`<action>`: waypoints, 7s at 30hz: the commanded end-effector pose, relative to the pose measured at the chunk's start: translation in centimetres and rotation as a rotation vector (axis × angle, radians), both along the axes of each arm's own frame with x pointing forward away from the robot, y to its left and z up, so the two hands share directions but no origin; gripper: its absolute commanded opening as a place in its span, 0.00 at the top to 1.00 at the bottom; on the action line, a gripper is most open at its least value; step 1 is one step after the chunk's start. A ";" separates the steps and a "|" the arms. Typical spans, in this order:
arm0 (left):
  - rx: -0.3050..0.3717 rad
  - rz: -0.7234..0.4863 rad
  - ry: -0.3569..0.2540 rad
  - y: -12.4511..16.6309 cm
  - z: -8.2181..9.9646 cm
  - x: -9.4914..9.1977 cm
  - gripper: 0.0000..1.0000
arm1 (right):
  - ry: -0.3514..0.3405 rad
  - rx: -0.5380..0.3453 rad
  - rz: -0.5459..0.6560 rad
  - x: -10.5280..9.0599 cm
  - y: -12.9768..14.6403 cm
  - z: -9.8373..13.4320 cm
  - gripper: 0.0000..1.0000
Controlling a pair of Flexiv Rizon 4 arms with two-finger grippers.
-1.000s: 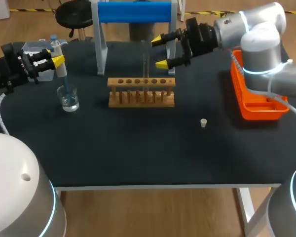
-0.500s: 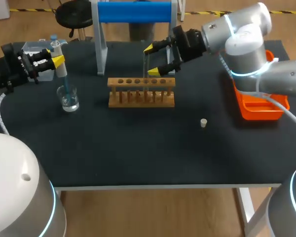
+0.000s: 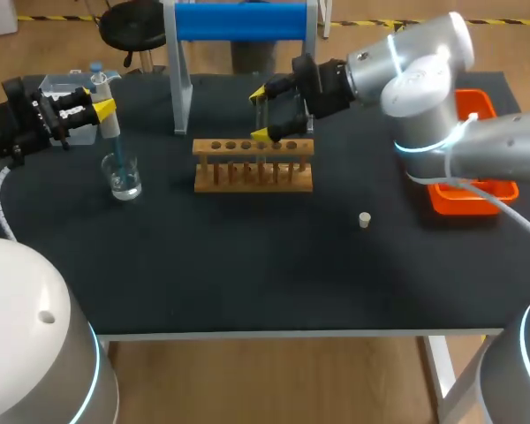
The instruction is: Invert the test tube, pick up the pipette, mount the tip to pipette, aspirate from beaker and dispense into the tube, eject the tip, return the pipette, and cap with the stopper.
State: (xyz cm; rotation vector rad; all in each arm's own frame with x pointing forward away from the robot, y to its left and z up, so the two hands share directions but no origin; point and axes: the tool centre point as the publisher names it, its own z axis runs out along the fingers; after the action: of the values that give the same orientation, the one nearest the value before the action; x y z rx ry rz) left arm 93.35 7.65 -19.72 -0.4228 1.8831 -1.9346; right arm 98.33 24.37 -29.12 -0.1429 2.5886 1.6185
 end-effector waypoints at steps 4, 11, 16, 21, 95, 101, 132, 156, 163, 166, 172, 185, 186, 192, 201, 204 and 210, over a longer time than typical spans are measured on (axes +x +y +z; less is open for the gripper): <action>-0.002 -0.005 0.000 0.1 0.0 0.0 1.00 | 0.001 -0.020 -0.019 -0.5 0.4 0.1 0.00; -0.002 -0.005 0.000 0.1 0.0 0.0 1.00 | -0.002 -0.032 -0.016 -0.4 0.5 0.2 0.00; -0.002 -0.005 0.000 0.1 0.0 0.0 1.00 | -0.005 -0.038 -0.014 -0.1 0.5 -0.1 0.00; -0.002 -0.005 0.000 0.1 0.0 0.0 1.00 | -0.011 -0.045 -0.006 0.3 0.5 -0.5 0.00; 0.082 -0.060 -0.063 -11.1 18.2 0.4 1.00 | -0.023 -0.057 -0.007 0.6 0.2 -0.5 0.00; 0.047 -0.121 -0.063 -14.6 20.3 1.0 1.00 | -0.023 -0.057 -0.007 0.6 0.2 -0.5 0.00; -0.036 -0.343 -0.005 -24.5 21.1 4.0 1.00 | -0.023 -0.057 -0.007 0.6 0.2 -0.5 0.00; -0.085 -0.382 0.052 -26.3 19.9 4.6 1.00 | -0.023 -0.057 -0.007 0.6 0.2 -0.5 0.00; -0.085 -0.382 0.052 -26.3 19.9 4.6 1.00 | -0.023 -0.057 -0.007 0.6 0.2 -0.5 0.00; -0.085 -0.382 0.052 -26.3 19.9 4.6 1.00 | -0.023 -0.057 -0.007 0.6 0.2 -0.5 0.00; -0.085 -0.382 0.052 -26.3 19.9 4.6 1.00 | -0.023 -0.057 -0.007 0.6 0.2 -0.5 0.00; -0.085 -0.382 0.052 -26.3 19.9 4.6 1.00 | -0.023 -0.057 -0.007 0.6 0.2 -0.5 0.00; -0.085 -0.382 0.052 -26.3 19.9 4.6 1.00 | -0.023 -0.057 -0.007 0.6 0.2 -0.5 0.00; -0.085 -0.382 0.052 -26.3 19.9 4.6 1.00 | -0.022 -0.060 -0.023 0.7 0.3 -0.7 0.00; -0.085 -0.382 0.052 -26.3 19.9 4.6 1.00 | -0.017 -0.065 -0.015 0.5 0.8 -1.0 0.00; -0.085 -0.382 0.052 -26.3 19.9 4.6 1.00 | -0.014 -0.064 -0.012 0.5 1.0 -1.1 0.00; -0.085 -0.382 0.052 -26.3 19.9 4.6 1.00 | -0.015 -0.070 -0.007 0.5 1.4 -1.2 0.00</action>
State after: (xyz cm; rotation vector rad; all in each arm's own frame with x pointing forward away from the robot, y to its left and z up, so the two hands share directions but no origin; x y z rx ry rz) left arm 97.84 -18.70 0.16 -0.1478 2.0336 -2.2701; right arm 98.60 25.44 -30.16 -0.1497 2.6270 1.5233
